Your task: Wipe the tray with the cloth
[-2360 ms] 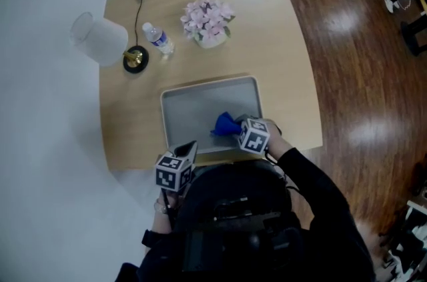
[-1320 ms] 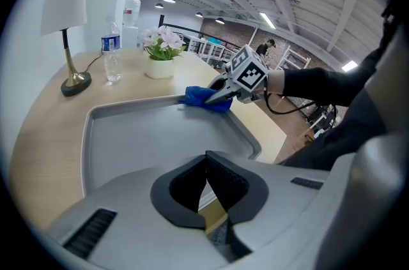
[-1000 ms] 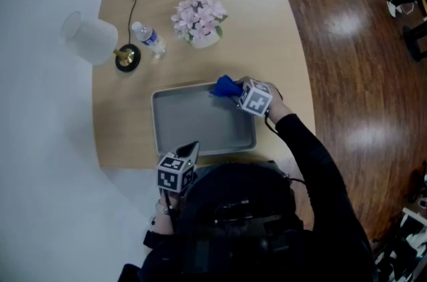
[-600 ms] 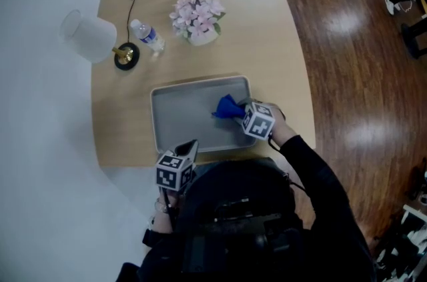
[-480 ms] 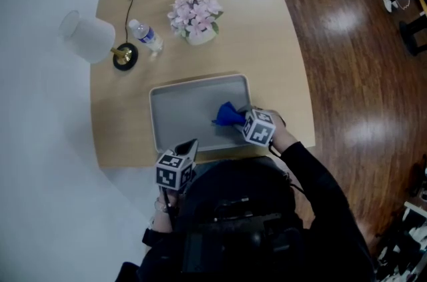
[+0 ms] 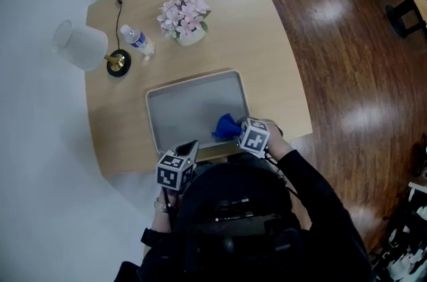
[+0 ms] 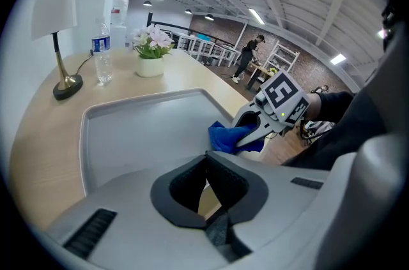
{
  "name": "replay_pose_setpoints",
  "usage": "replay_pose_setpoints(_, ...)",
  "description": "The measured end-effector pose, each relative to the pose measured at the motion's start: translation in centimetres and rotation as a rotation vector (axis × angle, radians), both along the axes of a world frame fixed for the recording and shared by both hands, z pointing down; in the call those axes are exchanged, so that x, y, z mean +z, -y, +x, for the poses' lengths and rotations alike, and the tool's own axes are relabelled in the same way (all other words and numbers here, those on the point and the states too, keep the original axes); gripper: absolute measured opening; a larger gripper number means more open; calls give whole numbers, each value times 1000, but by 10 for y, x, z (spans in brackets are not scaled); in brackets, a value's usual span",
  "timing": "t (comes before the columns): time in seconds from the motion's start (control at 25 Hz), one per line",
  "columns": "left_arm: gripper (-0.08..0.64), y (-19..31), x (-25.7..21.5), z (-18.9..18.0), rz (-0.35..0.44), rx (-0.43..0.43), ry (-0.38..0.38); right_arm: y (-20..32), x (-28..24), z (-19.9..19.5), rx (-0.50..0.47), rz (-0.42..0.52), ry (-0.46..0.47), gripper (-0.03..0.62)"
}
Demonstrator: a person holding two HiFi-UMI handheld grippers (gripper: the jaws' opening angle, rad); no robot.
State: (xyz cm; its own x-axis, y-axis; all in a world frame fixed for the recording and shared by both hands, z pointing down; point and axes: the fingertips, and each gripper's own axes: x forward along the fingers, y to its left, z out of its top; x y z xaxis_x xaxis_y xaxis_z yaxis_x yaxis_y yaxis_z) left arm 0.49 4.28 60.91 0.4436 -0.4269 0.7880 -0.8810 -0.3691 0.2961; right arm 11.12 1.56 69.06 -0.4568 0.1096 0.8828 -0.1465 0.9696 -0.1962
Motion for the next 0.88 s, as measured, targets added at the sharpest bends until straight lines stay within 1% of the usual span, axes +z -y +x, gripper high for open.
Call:
replay_pose_setpoints(0.08, 0, -1, -3, -4, 5, 21, 5, -1, -4, -4, 39, -26, 3, 103)
replay_pose_setpoints(0.16, 0, 0, -7, -10, 17, 43, 14, -1, -19, -14, 123, -63, 46, 103)
replay_pose_setpoints(0.28, 0, 2, -13, -22, 32, 77, 30, 2, -51, -33, 318, -88, 126, 103)
replay_pose_setpoints(0.36, 0, 4, -18, -31, 47, 95, 37, 3, -64, -39, 463, -93, 139, 103)
replay_pose_setpoints(0.44, 0, 8, -24, -38, 68, 105, 34, -5, -74, -47, 565, -117, 152, 103)
replay_pose_setpoints(0.52, 0, 8, -28, -45, 77, 115, 32, -16, -78, -56, 605, -144, 168, 103)
replay_pose_setpoints(0.6, 0, 5, -31, -51, 76, 126, 30, -24, -78, -61, 623, -160, 173, 103)
replay_pose_setpoints(0.76, 0, 4, -33, -58, 83, 148, 28, -18, -83, -63, 665, -123, 178, 103)
replay_pose_setpoints(0.88, 0, 7, -35, -59, 92, 160, 27, -1, -83, -41, 752, -90, 181, 103)
